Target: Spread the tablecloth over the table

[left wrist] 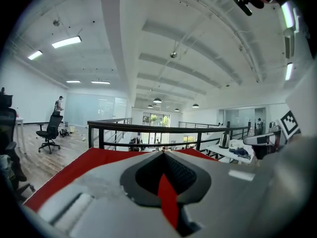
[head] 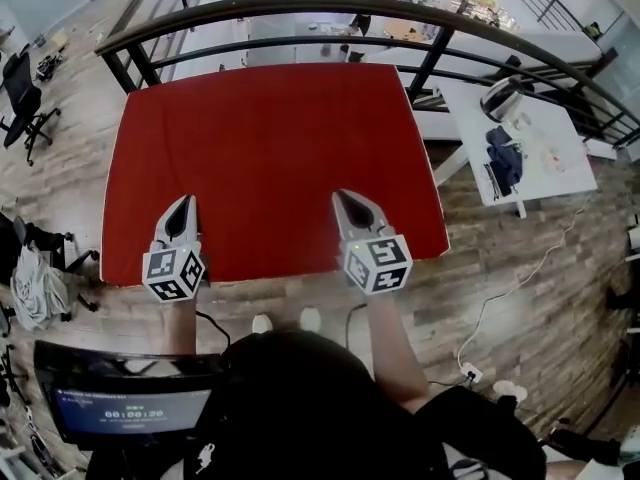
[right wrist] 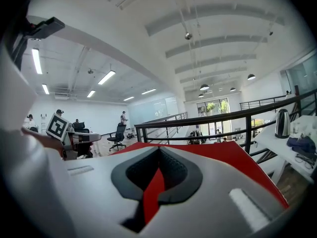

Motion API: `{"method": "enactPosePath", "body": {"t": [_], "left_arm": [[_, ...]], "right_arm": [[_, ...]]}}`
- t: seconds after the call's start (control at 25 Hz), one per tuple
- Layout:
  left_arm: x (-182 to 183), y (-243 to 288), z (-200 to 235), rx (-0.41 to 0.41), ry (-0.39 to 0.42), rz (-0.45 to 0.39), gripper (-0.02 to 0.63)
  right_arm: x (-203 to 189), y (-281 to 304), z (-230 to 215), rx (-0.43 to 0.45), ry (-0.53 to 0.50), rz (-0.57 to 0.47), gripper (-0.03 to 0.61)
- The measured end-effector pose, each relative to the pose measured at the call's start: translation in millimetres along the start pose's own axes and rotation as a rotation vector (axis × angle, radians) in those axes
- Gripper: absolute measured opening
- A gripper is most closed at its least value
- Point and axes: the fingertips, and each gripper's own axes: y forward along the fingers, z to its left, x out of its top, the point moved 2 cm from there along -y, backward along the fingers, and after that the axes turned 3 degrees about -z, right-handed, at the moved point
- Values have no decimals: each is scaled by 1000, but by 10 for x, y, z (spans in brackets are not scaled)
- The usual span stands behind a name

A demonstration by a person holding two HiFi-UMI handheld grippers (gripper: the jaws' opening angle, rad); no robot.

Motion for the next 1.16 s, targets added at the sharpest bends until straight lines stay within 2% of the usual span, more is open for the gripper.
{"method": "enactPosePath", "body": {"t": [0.2,0.6,1.16], "left_arm": [[136,-113,98,-41,16,-29,6],[125,-342,305,-64,37,-33,6],[-4,-347,563,-46,37,2,6]], "right_arm": [[129,-139,87,-32,40,-36,9],[117,-139,273,-78,28,-40,9],[25,-121,313,-112,35,-15,9]]}}
